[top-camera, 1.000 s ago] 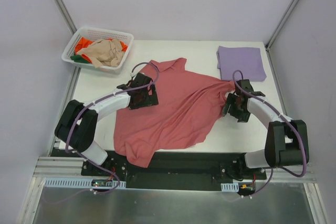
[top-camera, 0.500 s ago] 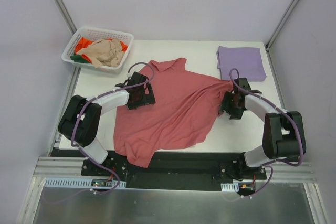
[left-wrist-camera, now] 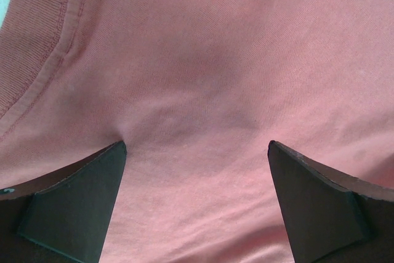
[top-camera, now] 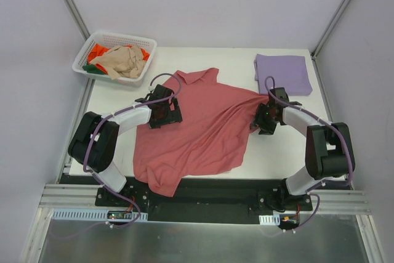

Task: Fold and stack the t-shirts
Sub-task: Flatten out the tshirt

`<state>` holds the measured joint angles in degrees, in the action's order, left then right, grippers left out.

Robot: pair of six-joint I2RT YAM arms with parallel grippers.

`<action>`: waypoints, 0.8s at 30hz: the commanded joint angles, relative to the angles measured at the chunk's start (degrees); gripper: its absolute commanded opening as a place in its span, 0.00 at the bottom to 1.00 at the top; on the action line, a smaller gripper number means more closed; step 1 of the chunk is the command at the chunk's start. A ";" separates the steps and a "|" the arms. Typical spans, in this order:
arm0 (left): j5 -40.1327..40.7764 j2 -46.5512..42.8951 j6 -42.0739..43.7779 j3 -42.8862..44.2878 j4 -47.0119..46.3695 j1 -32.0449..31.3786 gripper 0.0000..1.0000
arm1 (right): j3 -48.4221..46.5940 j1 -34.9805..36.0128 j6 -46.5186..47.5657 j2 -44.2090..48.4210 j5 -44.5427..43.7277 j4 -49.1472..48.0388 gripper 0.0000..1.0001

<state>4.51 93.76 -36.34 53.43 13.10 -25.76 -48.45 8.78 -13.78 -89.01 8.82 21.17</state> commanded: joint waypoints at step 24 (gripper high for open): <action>-1.35 0.02 2.67 -1.93 0.34 3.26 0.99 | 3.53 2.12 3.67 14.02 -17.77 13.97 0.00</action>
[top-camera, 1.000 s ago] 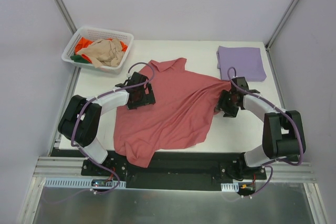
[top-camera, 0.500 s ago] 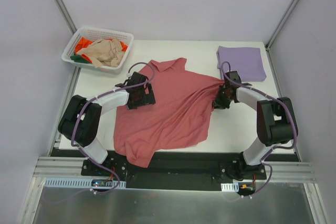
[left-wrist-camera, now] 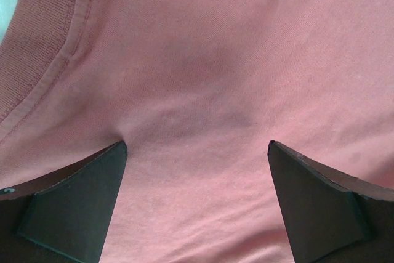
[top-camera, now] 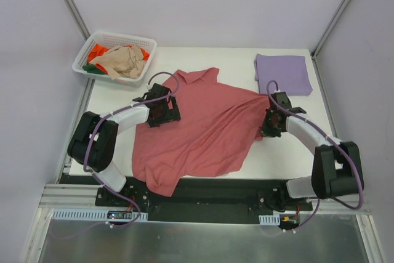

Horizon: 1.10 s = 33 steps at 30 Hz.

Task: Fold and stack the t-shirts
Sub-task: Flatten out the tshirt

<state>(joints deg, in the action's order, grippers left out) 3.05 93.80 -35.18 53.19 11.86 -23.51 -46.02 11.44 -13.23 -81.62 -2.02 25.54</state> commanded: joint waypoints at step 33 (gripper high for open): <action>5.30 -2.47 3.01 4.73 5.28 4.17 0.99 | -56.49 15.27 -4.87 -29.94 3.95 17.34 0.04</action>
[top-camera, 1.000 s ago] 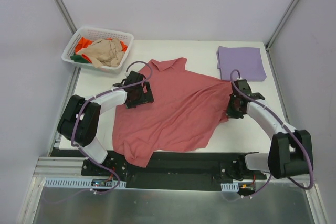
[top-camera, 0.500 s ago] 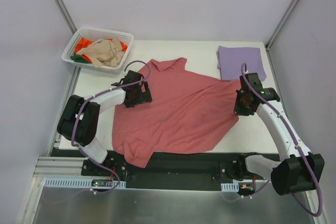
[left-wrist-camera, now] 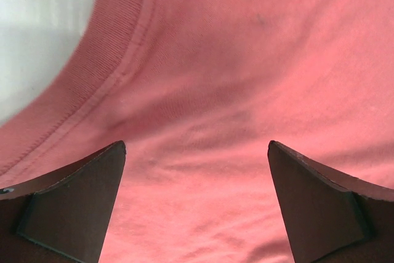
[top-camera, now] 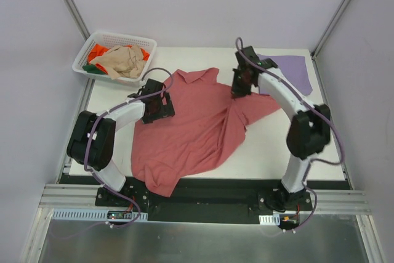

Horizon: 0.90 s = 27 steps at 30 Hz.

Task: Fold and stack the t-shirts
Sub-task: Flatten out the tshirt

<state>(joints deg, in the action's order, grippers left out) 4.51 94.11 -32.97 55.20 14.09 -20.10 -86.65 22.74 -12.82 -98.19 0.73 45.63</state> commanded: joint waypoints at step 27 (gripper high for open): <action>-6.98 -15.71 -4.21 -15.03 1.03 -1.08 0.99 | 29.62 -5.60 10.09 6.00 17.46 -37.02 0.76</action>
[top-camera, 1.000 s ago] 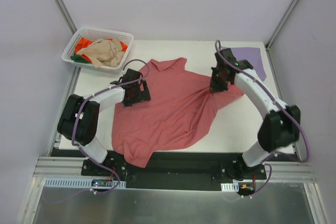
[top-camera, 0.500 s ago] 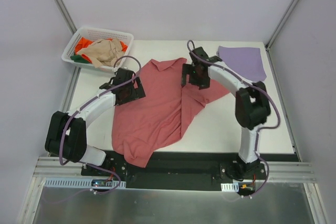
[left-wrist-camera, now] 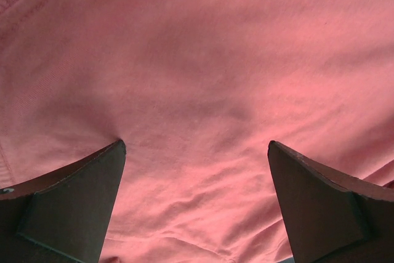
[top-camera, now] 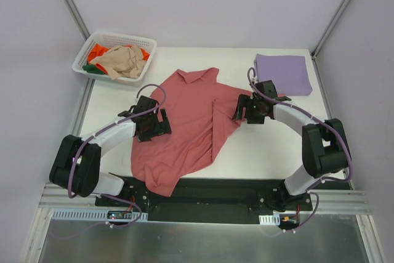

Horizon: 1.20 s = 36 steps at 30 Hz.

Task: Fold and stack the t-shirts
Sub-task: Flatten out the tshirt

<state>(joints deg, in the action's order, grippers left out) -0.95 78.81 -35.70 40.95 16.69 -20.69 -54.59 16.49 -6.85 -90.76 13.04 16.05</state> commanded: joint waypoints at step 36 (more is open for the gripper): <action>0.60 2.67 -0.86 -0.08 -1.57 -0.49 0.99 | 1.76 1.88 -0.09 -3.64 0.15 -6.04 0.32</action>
<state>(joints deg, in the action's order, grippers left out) -1.23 80.07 -36.64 40.62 15.22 -20.69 -53.60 18.68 -5.72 -95.74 14.13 11.86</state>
